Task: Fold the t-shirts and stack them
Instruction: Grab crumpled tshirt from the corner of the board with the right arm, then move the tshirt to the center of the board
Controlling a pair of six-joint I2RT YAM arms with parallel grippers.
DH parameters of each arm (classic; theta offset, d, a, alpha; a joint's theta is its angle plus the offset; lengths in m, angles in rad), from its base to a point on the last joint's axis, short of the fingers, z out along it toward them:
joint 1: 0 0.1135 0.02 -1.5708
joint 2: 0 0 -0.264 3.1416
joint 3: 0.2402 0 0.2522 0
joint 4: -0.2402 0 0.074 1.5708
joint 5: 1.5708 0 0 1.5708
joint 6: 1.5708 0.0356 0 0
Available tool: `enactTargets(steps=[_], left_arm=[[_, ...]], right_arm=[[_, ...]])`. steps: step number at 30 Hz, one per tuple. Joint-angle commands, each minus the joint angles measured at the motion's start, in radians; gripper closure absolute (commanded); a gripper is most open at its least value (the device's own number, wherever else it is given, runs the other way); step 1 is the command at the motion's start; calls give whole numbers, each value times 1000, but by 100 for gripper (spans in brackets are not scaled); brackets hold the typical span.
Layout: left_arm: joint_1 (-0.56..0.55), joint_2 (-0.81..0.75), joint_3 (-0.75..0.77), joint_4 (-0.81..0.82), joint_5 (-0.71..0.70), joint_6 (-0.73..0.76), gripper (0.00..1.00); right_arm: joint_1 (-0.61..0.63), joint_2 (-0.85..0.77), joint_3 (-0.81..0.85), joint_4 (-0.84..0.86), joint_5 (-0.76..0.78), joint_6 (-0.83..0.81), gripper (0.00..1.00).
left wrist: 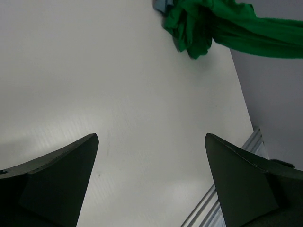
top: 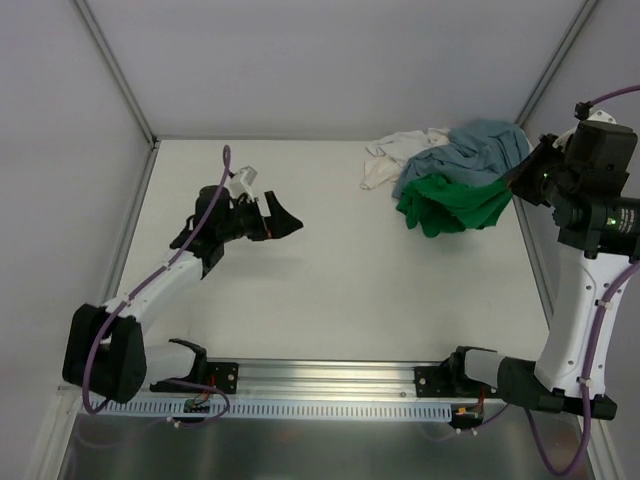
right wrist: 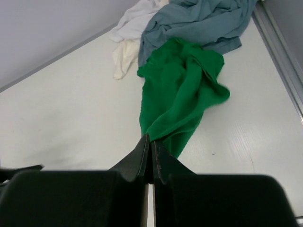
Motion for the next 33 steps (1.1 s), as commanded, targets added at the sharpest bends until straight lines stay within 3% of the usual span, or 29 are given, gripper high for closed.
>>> enactTargets(steps=[1,5,11,17,19,20,25,26,28,30,33], left_arm=[[-99,113,59,199,53,-51,1],[-173,195,98,248,53,-65,1],[-180,102,101,158,-25,24,1],[-180,-10,76,49,-95,70,1],[-180,-46,55,38,-112,69,1],[-180,-55,49,23,-115,69,1],[-180,-81,39,-2,-123,62,1],[-180,-77,39,-2,-123,58,1],[-179,-70,44,-4,-120,53,1],[-180,-58,53,-5,-117,49,1],[-180,-41,72,-11,-112,50,1]], right_arm=[[6,28,147,-126,-142,27,100],[49,111,281,-162,-402,7,100],[164,197,305,36,-759,122,99],[267,268,321,454,-997,464,100],[278,295,331,693,-1068,591,100],[278,303,341,848,-1086,730,99],[197,422,620,1088,-1121,1044,100],[177,438,658,1221,-1114,1198,99],[100,455,719,1242,-1126,1277,99],[45,415,662,1219,-1179,1267,100],[-70,267,436,1198,-1257,1215,100]])
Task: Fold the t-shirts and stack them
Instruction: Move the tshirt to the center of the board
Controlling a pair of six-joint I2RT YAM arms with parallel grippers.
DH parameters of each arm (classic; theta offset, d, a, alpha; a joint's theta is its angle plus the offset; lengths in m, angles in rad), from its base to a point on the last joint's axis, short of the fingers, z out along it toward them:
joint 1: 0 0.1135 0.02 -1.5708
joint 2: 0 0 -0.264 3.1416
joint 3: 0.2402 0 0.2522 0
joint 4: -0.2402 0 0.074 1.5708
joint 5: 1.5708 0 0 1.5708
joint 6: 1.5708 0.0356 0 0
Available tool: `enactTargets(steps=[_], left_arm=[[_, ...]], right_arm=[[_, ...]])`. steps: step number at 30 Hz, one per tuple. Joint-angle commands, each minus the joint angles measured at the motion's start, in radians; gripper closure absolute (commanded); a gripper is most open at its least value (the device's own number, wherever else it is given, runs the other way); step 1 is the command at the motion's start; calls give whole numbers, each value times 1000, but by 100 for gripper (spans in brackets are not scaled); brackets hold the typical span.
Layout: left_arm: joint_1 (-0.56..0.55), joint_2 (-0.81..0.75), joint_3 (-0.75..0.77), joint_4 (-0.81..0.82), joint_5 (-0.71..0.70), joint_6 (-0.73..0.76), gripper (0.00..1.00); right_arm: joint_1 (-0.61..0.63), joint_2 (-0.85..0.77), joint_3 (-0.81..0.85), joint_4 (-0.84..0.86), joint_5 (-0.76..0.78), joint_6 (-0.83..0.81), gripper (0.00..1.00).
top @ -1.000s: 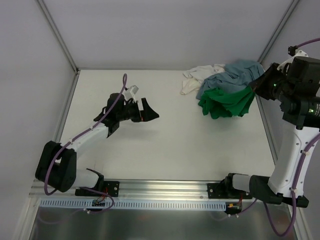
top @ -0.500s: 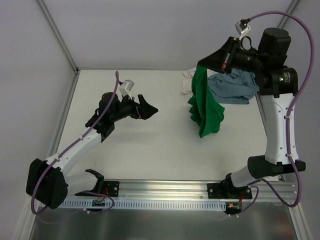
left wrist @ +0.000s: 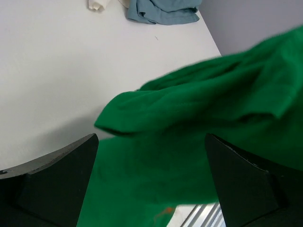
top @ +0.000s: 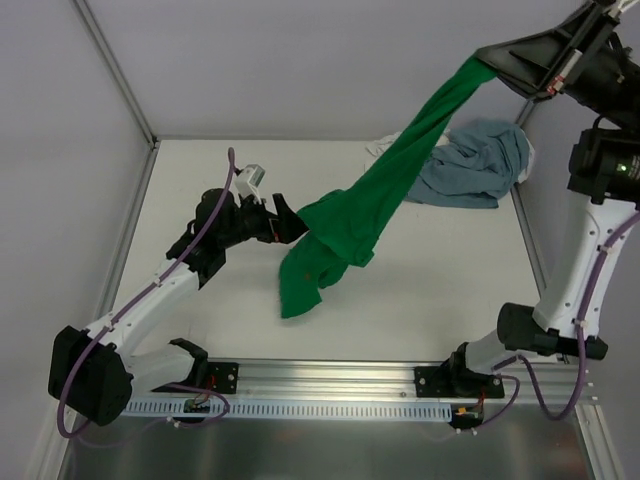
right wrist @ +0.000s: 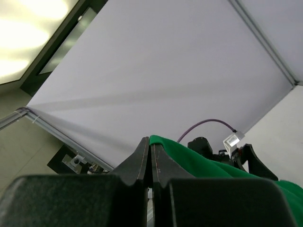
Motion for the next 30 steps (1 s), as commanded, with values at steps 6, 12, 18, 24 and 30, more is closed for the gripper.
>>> enactTargets(steps=[6,12,18,24,30], left_arm=[[1,36,78,-23,-28,30,1],[1,25,117,-78,-37,76,1],[1,63,137,-78,-36,91,1],[1,198,218,-55,61,44,1],[-2,483,487,-238,369,39,1]], right_arm=[[-158,-292,-340,-683,-66,-346,99],[-197,-470,-663,-1267,179,-796,99],[-200,-599,-879,-1514,576,-994,99],[-198,-665,-980,-1533,797,-1024,100],[-200,-723,-1127,-1441,816,-973,100]])
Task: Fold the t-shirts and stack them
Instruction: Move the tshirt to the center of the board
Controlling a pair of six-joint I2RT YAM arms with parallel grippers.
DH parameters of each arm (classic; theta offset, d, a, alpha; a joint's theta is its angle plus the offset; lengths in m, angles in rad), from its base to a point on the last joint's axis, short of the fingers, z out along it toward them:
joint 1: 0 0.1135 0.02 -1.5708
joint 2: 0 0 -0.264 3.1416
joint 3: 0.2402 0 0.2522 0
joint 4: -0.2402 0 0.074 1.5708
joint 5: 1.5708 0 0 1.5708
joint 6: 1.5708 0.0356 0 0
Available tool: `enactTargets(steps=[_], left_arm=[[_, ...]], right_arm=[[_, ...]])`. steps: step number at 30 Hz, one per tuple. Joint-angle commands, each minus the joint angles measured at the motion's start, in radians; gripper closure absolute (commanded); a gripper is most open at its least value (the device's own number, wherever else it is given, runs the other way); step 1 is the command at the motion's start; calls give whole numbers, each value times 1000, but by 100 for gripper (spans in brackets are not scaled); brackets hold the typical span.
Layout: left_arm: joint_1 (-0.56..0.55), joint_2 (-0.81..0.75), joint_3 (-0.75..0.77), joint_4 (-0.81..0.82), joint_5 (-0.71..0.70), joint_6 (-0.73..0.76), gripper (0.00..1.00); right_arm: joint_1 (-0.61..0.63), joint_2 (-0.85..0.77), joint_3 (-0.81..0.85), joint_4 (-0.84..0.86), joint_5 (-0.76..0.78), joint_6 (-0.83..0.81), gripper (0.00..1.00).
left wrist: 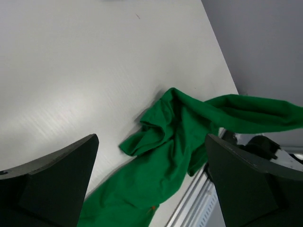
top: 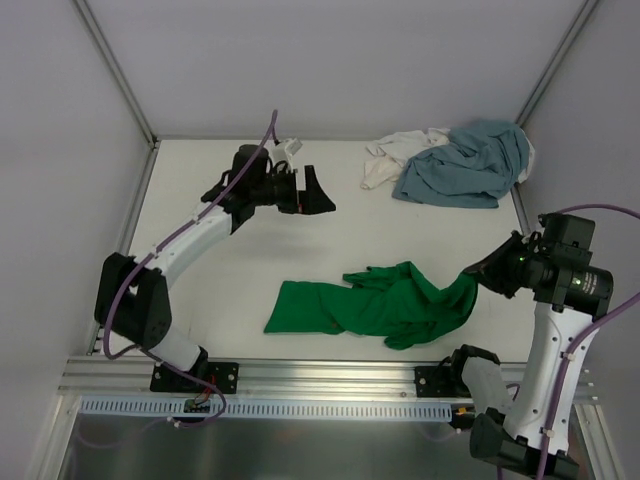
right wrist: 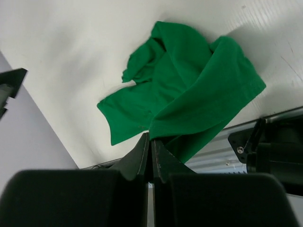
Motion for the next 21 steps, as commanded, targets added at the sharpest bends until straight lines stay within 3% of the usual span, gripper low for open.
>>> enactTargets(steps=[1,4,6,11,14,18,21], left_arm=[[-4,169,227,-230,226,36,2],[-13,286,393,-518,286,173,10],[-27,306,426,-613,272,280,15],[-115,257,321,-753,171,477,18],[-169,215,200,-692,133,551,18],[-191,145,26,-340,179,439,18],[-249,162,-14,-256,113,459,20]], right_arm=[[-6,-11,-73,-65,49,29,99],[-6,-25,-116,-31,35,48,100],[-6,-28,-130,-17,35,50,100],[-6,-22,-150,29,29,56,99],[-6,-13,-168,61,6,59,99],[-6,3,-181,95,-11,62,100],[-4,20,-181,116,-38,69,100]])
